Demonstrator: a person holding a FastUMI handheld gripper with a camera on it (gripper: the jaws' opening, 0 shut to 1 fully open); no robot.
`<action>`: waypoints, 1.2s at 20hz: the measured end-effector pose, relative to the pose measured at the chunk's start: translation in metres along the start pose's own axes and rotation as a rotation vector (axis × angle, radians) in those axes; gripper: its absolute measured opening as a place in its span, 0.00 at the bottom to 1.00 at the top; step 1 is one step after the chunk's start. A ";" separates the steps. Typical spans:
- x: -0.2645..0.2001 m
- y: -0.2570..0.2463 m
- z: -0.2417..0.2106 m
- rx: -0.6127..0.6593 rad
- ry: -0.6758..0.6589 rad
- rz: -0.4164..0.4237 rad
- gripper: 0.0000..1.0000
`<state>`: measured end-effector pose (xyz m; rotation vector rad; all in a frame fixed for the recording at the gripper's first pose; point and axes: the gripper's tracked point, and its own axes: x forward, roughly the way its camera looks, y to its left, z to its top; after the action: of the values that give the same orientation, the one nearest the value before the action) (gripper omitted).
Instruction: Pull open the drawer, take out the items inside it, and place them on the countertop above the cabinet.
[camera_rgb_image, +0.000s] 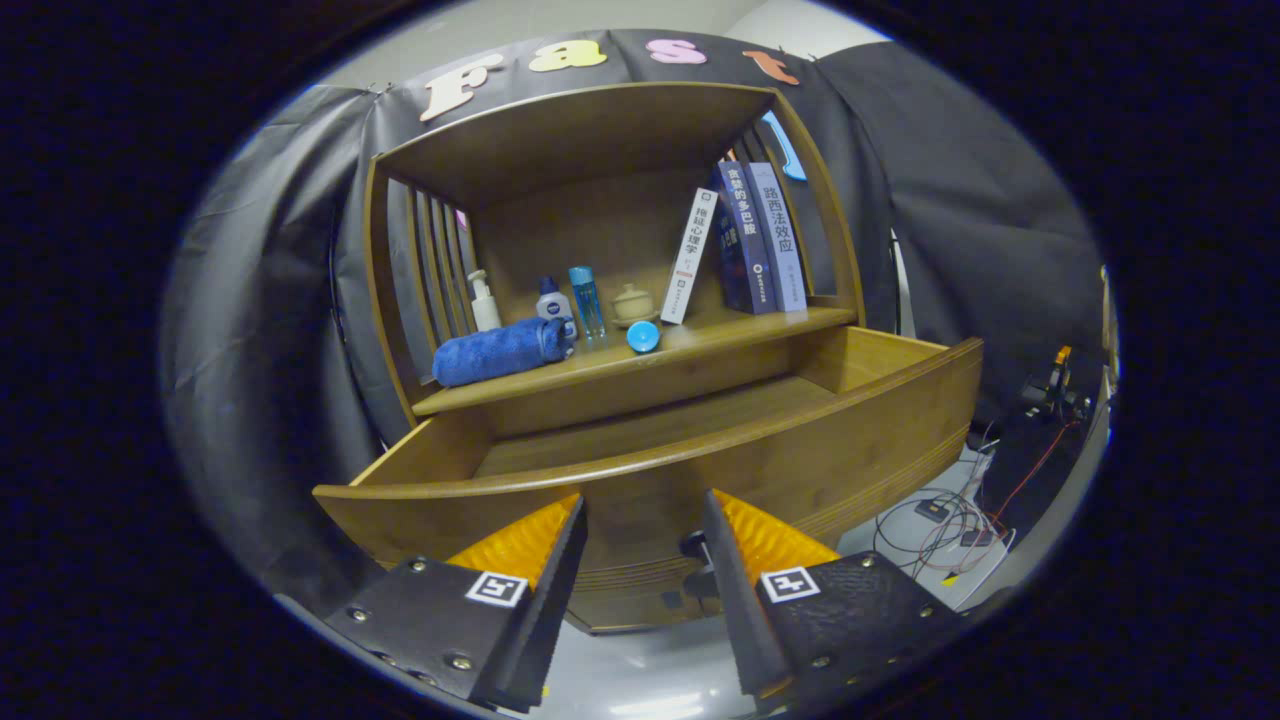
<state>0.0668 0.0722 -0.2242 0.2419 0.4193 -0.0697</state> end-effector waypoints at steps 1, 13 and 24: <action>0.005 0.001 0.004 0.011 -0.014 0.005 0.70; 0.056 0.012 0.004 0.020 0.017 0.061 0.70; 0.095 0.019 0.009 0.040 0.011 0.065 0.70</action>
<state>0.1596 0.0870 -0.2512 0.2954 0.4212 -0.0135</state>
